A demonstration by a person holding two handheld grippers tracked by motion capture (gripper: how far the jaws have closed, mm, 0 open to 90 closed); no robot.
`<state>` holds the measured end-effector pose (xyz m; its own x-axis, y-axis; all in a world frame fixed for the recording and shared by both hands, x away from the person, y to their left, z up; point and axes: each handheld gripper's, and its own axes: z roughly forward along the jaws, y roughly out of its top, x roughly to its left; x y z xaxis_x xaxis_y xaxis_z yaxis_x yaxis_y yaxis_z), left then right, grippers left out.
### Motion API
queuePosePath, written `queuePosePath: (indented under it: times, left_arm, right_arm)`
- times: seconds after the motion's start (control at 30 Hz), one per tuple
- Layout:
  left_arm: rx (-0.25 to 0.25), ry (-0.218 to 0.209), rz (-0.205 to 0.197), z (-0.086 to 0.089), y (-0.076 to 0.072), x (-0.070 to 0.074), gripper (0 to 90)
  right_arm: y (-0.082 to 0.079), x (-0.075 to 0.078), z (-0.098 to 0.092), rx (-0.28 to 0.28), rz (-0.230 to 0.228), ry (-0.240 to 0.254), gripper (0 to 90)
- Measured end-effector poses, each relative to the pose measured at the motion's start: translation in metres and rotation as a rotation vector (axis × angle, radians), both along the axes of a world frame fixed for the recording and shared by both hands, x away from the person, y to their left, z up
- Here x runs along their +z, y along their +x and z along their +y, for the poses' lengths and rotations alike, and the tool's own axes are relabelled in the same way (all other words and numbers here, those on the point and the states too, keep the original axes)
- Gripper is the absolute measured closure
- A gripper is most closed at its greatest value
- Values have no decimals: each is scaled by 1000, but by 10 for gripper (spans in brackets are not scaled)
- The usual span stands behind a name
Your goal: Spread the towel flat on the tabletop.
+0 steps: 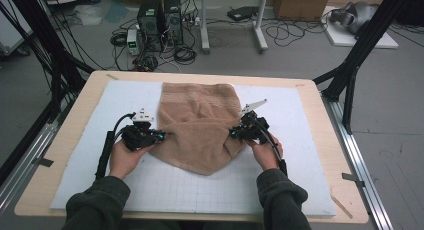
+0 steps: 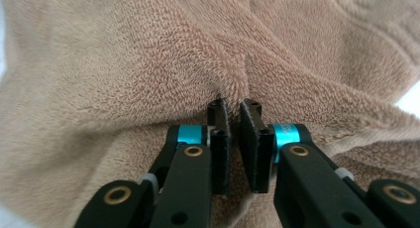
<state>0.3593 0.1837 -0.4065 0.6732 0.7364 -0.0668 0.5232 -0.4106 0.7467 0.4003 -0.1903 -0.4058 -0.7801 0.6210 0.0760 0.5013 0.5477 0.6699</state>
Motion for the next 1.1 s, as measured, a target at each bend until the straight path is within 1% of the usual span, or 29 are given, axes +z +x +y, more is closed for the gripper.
queuePosePath:
  times: [0.03, 0.07, 0.1, 0.17, 0.23, 0.27, 0.3, 0.33, 0.37, 0.4, 0.43, 0.47, 0.5, 0.53, 0.6, 0.63, 0.67, 0.7, 0.73, 0.77, 0.8, 0.83, 0.87, 0.9, 0.93, 0.97, 1.0, 1.03, 1.1]
  left_arm:
    - [-1, -10, 2, 2, 1, 1, 848]
    - [9, -13, -6, 4, 0, 2, 838]
    - [14, -8, -16, 7, -2, 5, 804]
    - [22, -13, -32, 12, -6, 12, 689]
    - [25, -30, -61, 18, -13, 20, 619]
    - [25, -33, -72, 21, -17, 23, 584]
    - [20, -46, -75, 24, -20, 27, 558]
    - [11, -57, -78, 27, -24, 30, 543]
    - [4, -62, -90, 31, -27, 32, 530]
    - [4, -65, -101, 33, -31, 34, 510]
    - [3, -75, -99, 35, -33, 35, 487]
    - [-9, -87, -91, 36, -35, 36, 472]
    - [-25, -81, -94, 36, -38, 35, 472]
    - [-37, -67, -96, 34, -40, 34, 475]
    - [-68, -66, -79, 30, -41, 27, 496]
    - [-85, -53, -68, 27, -40, 23, 511]
    - [-91, -44, -45, 24, -38, 17, 517]
    - [-114, -45, -2, 21, -35, 11, 525]
    - [-133, -49, 35, 19, -31, 7, 552]
    - [-148, -23, 74, 14, -27, 0, 557]
    - [-153, 1, 90, 10, -24, -5, 557]
    - [-160, 16, 106, 6, -21, -9, 535]
    - [-163, 35, 110, 2, -19, -13, 535]
    - [-163, 56, 103, -1, -18, -16, 538]
    - [-160, 67, 99, -4, -17, -18, 538]
    - [-157, 79, 99, -6, -15, -19, 611]
    - [-152, 92, 94, -7, -15, -20, 611]
    - [-146, 105, 94, -7, -14, -21, 724]
    - [-146, 104, 99, -7, -14, -21, 805]
  right_arm:
    - [0, 0, 0, 0, 0, 0, 771]
    - [-1, 2, -2, -2, -11, 9, 724]
    - [-3, 5, -4, -9, -23, 19, 697]
    - [-9, 13, -10, -3, -46, 58, 668]
    - [-19, 22, -15, 6, -78, 76, 654]
    - [-25, 27, -16, 11, -92, 78, 647]
    - [-31, 31, -18, 17, -108, 71, 645]
    - [-37, 34, -20, 28, -119, 75, 645]
    - [-43, 37, -22, 46, -129, 85, 643]
    - [-50, 39, -23, 54, -145, 82, 634]
    - [-56, 40, -23, 62, -153, 85, 631]
    - [-66, 40, -23, 92, -155, 101, 631]
    - [-66, 40, -23, 92, -155, 101, 631]
    - [-71, 38, -21, 107, -158, 95, 631]
    - [-77, 32, -15, 135, -153, 84, 631]
    - [-79, 28, -12, 154, -150, 85, 631]
    - [-80, 24, -9, 168, -142, 76, 629]
    - [-80, 19, -5, 179, -129, 75, 616]
    - [-79, 13, -1, 191, -105, 77, 594]
    - [-75, 2, 6, 199, -75, 61, 569]
    - [-75, 2, 6, 199, -75, 61, 569]
    - [-71, -8, 12, 203, -50, 49, 567]
    - [-71, -8, 12, 203, -50, 49, 567]
    - [-66, -15, 17, 201, -42, 37, 590]
    - [-66, -15, 17, 201, -42, 37, 590]
    - [-63, -18, 20, 198, -30, 35, 652]
    - [-63, -18, 20, 198, -30, 35, 652]
    - [-61, -22, 24, 207, -30, 15, 745]
    - [-60, -23, 26, 209, -41, -6, 818]
